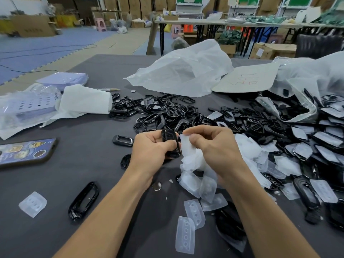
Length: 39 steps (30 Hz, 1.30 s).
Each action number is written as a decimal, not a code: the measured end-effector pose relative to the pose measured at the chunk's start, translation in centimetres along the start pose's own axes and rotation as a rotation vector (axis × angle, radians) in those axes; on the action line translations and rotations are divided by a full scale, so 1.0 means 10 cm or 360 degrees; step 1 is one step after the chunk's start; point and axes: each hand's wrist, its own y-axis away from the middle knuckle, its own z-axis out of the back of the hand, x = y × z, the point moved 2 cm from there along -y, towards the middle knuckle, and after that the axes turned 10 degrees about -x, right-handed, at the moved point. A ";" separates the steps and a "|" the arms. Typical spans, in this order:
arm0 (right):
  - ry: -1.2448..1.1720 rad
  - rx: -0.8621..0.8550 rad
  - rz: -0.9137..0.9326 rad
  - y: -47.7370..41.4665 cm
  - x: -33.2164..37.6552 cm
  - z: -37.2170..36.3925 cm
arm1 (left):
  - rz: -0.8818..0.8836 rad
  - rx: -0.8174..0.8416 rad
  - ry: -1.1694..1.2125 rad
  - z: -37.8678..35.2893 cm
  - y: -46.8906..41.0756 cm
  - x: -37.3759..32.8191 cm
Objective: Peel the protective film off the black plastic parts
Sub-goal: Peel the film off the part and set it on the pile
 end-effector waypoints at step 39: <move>0.0414 -0.0300 0.0206 -0.01 -0.13 -0.07 | 0.0213 0.0497 0.0075 -0.11 0.09 -0.01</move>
